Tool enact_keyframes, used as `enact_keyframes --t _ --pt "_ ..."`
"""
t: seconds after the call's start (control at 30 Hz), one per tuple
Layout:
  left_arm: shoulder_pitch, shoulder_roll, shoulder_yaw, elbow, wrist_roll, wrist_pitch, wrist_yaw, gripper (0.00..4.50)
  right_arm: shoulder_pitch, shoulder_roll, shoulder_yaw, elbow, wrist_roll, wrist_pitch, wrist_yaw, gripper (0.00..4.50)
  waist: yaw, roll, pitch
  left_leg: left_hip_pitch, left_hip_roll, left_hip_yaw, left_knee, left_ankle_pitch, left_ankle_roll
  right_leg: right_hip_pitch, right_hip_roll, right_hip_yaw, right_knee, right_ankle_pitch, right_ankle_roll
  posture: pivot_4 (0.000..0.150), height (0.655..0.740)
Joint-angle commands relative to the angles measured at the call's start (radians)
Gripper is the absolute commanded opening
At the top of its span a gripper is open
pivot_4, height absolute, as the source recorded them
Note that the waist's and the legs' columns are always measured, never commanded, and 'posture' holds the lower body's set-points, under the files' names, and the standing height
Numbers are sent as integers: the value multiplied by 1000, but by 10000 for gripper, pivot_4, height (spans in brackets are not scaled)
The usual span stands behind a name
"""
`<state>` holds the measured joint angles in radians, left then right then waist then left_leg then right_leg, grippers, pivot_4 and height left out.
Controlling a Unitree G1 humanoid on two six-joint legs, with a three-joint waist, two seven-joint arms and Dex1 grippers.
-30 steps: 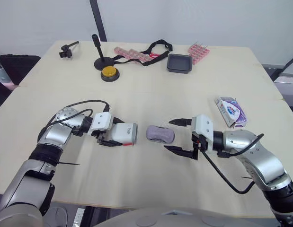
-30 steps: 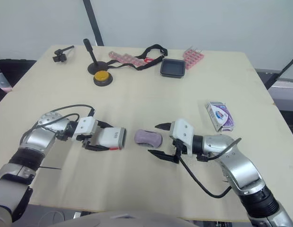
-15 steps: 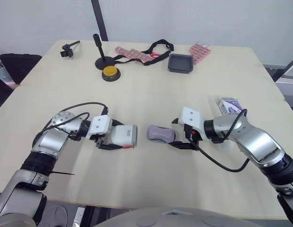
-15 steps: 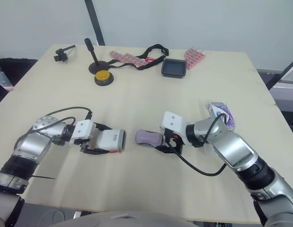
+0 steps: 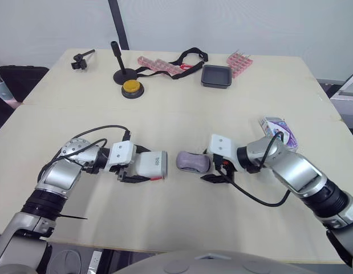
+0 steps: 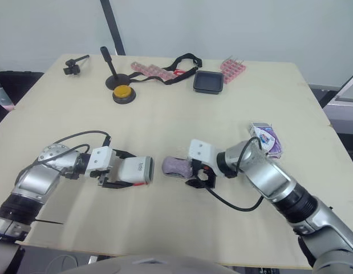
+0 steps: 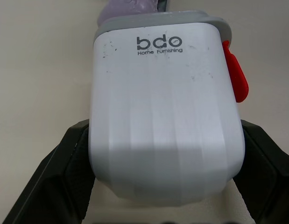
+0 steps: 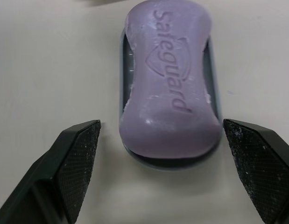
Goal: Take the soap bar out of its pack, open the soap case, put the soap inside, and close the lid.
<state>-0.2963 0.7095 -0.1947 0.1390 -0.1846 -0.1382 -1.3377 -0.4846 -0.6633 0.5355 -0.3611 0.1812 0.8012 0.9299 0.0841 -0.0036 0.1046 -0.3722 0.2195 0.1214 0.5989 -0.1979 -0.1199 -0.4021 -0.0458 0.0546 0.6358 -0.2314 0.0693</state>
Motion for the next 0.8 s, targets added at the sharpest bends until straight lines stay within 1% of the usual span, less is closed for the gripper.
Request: enact_keyframes --t 0.03,0.4,0.5,0.57,0.63,0.8 --pt "4 15 29 -29 -20 2 6 34653 -22 3 -3 -19 -13 8 1 45000 1 0 0 0 0 0 0 0 0 0 0 0 0 0 0 1500 7395" --pt "-2 14 26 -16 -12 -6 10 34653 -43 53 16 42 -61 20 -43 45000 -3 0 0 0 0 0 0 0 0 0 0 0 0 0 0 1500 7395" --pt "-5 14 25 -13 -11 -7 12 34653 -39 55 14 46 -66 21 -48 37416 -4 0 0 0 0 0 0 0 0 0 0 0 1 0 0 1500 7395" --pt "-7 14 25 -10 -10 -9 12 34653 -39 56 14 53 -71 21 -50 30102 -3 0 0 1 0 0 0 0 0 0 0 0 1 0 0 1500 7395" --pt "-10 15 24 -1 -5 -14 11 34653 -38 57 13 55 -71 21 -51 25418 -3 0 0 1 0 0 0 0 0 0 0 0 1 0 0 1500 7395" --pt "-15 16 23 15 1 -23 11 34653 -37 49 4 49 -72 21 -55 25386 -3 0 0 1 0 0 0 0 0 0 0 1 1 0 0 1500 7395"
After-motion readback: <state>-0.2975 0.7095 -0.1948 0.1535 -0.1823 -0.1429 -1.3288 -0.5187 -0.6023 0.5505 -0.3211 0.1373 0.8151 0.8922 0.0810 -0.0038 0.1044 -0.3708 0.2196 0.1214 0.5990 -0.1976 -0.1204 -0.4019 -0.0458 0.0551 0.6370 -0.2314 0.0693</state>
